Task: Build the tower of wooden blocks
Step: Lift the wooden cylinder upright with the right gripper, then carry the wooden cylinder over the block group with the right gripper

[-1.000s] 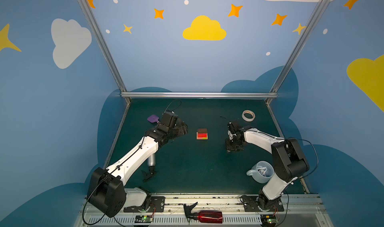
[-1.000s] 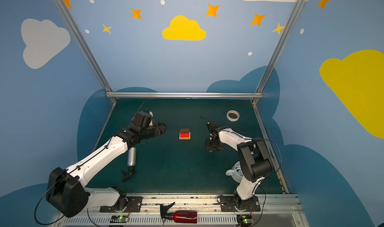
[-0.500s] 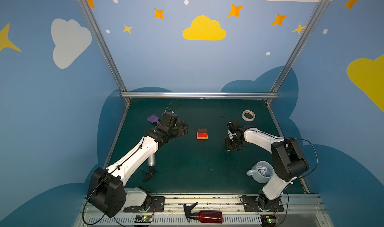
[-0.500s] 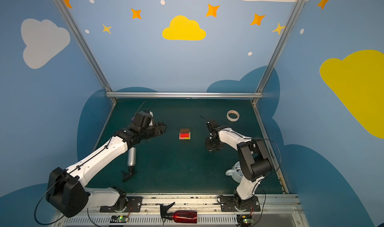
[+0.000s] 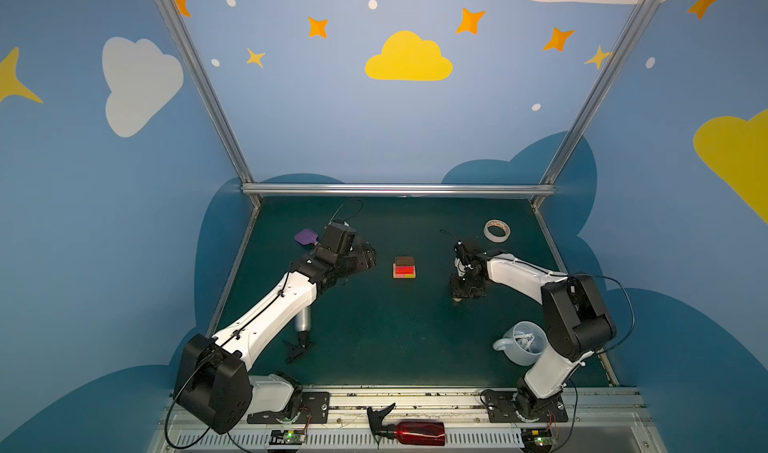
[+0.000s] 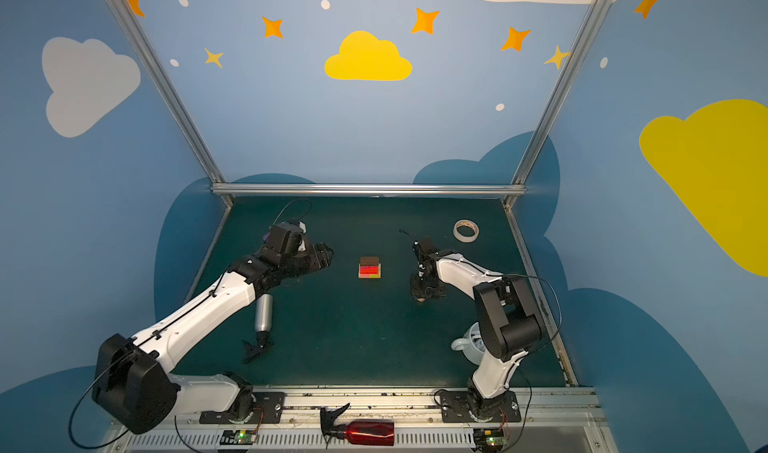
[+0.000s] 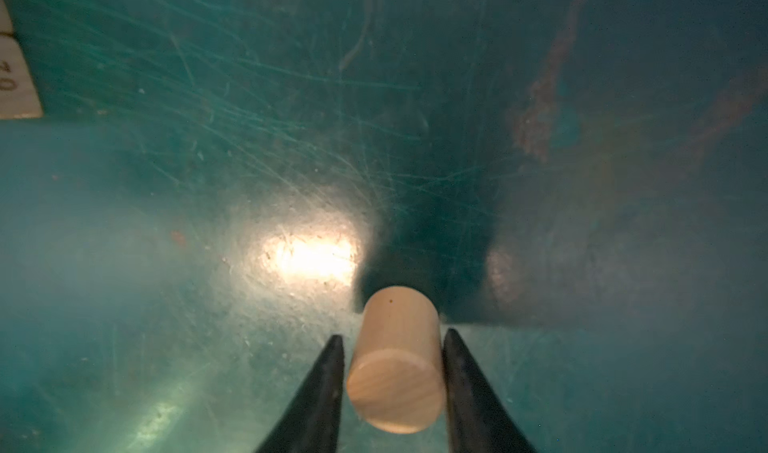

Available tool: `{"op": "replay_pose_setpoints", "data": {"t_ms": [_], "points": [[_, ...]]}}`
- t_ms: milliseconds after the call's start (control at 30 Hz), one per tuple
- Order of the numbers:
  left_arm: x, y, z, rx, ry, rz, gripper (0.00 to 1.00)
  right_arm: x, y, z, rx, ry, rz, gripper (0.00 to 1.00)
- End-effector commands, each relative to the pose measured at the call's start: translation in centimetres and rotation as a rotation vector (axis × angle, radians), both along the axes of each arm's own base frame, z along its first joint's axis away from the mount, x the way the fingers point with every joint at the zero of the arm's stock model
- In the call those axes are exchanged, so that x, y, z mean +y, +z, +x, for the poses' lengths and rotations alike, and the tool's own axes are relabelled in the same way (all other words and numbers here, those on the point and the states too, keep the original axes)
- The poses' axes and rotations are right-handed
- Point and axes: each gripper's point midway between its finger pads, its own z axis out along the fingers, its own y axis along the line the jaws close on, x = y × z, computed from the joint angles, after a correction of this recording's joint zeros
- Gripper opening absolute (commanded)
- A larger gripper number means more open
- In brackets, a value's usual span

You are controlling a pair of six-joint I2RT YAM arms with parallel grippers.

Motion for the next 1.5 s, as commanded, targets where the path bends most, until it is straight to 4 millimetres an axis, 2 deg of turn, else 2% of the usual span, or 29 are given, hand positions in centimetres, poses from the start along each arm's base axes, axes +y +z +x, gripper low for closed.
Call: {"op": "replay_pose_setpoints", "data": {"t_ms": [0, 100, 233, 467, 633, 800, 1100, 1267, 1467], "points": [[0.1, 0.4, 0.2, -0.019, 0.0, -0.006, 0.81, 0.1, 0.3, 0.1, 0.01, 0.006, -0.008, 0.25], [0.1, 0.4, 0.1, -0.018, 0.0, -0.005, 0.81, -0.1, 0.5, 0.1, 0.008, 0.006, -0.023, 0.16], [0.3, 0.5, 0.0, -0.021, 0.002, -0.001, 0.81, -0.2, 1.8, 0.1, -0.012, 0.029, -0.067, 0.11], [0.8, 0.6, -0.3, -0.03, 0.008, 0.011, 0.81, 1.0, 6.9, 1.3, -0.082, 0.102, -0.095, 0.0], [1.6, 1.2, -1.0, -0.046, 0.011, 0.034, 0.81, 2.1, 11.7, 2.3, -0.115, 0.172, -0.124, 0.0], [3.1, 1.7, -1.5, -0.079, 0.052, 0.025, 0.81, 4.3, 14.6, 3.2, -0.129, 0.245, -0.121, 0.0], [4.0, 2.2, -2.2, -0.098, 0.065, 0.01, 0.81, 9.7, 16.0, 5.4, -0.138, 0.366, -0.117, 0.0], [4.2, 2.1, -2.3, -0.098, 0.068, 0.007, 0.81, 12.0, 15.4, 6.5, -0.127, 0.41, -0.119, 0.0], [4.3, 2.1, -2.2, -0.105, 0.066, 0.002, 0.81, 14.2, 13.8, 7.3, -0.097, 0.437, -0.104, 0.0]]}}
